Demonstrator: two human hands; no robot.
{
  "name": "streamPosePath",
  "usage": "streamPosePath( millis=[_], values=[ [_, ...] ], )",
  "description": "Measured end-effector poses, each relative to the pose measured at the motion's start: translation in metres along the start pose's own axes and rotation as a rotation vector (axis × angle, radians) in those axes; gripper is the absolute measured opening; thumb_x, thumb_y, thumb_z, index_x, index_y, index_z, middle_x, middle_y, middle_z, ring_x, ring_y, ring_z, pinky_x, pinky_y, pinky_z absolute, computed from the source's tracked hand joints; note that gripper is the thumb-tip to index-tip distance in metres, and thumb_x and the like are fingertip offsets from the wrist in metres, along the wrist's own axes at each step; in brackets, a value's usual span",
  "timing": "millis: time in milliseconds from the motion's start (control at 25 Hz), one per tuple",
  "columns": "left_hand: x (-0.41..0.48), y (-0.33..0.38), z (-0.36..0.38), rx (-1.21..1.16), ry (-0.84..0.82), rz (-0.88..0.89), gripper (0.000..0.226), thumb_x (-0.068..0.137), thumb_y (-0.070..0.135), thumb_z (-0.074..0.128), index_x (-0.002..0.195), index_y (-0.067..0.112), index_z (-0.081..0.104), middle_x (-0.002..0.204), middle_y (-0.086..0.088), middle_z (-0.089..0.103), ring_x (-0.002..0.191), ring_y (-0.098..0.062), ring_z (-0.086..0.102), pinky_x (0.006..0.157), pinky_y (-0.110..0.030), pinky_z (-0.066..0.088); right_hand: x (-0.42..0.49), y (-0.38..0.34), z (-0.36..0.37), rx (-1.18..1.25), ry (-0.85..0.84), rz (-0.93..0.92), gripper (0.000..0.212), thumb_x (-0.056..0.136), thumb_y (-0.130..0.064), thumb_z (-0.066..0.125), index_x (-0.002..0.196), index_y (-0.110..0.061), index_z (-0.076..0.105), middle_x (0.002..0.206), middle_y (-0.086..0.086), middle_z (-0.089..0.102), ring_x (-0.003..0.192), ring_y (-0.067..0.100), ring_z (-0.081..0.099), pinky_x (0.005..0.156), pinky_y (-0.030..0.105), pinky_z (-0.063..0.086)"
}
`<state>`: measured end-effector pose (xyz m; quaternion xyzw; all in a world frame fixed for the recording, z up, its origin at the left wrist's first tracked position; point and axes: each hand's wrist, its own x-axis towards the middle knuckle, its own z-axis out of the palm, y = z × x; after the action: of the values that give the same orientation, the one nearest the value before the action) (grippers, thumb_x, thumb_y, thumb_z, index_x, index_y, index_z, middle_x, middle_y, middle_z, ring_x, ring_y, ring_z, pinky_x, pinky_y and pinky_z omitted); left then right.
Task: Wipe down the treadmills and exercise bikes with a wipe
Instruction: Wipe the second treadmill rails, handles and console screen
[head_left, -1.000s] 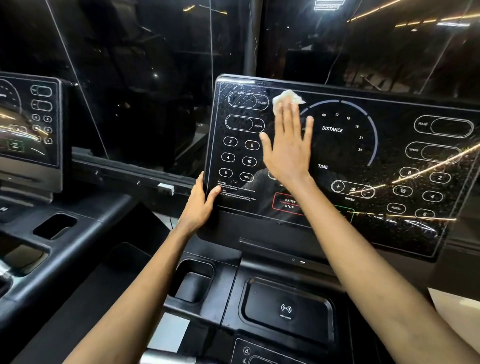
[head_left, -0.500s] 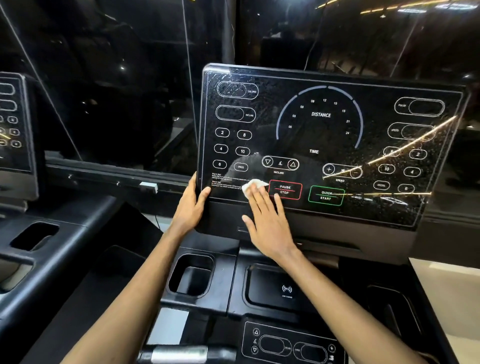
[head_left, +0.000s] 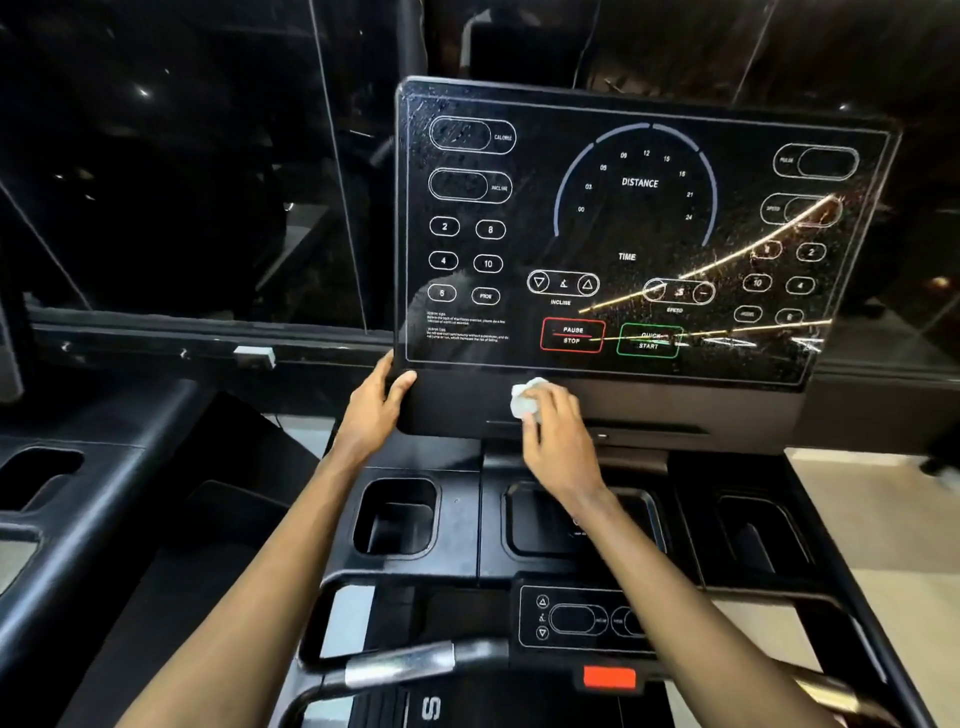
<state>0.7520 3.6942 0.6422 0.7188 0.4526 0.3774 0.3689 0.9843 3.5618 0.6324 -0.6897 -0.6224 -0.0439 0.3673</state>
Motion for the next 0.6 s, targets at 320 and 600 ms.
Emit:
streamPosePath(
  millis=[320,600],
  values=[
    [-0.004,-0.018,0.001,-0.039,-0.06,-0.028,0.051,0.103,0.048,0.047,0.149,0.025,0.042,0.131,0.006,0.064,0.12,-0.009,0.059,0.093,-0.011,0.041,0.008,-0.046,0.031,-0.003,-0.19,-0.105,0.011,0.096,-0.016,0.049,0.093,-0.024,0.057,0.106,-0.008,0.053,0.101,0.016,0.05,0.078,0.039,0.052],
    [-0.004,-0.032,0.005,-0.043,-0.107,-0.046,0.052,0.103,0.051,0.047,0.144,0.02,0.045,0.128,0.0,0.066,0.117,-0.013,0.061,0.101,-0.025,0.046,0.013,0.007,-0.005,0.014,0.013,0.234,0.009,0.09,-0.018,0.065,0.082,-0.019,0.069,0.089,-0.003,0.06,0.079,0.015,0.065,0.082,0.027,0.05]
  ],
)
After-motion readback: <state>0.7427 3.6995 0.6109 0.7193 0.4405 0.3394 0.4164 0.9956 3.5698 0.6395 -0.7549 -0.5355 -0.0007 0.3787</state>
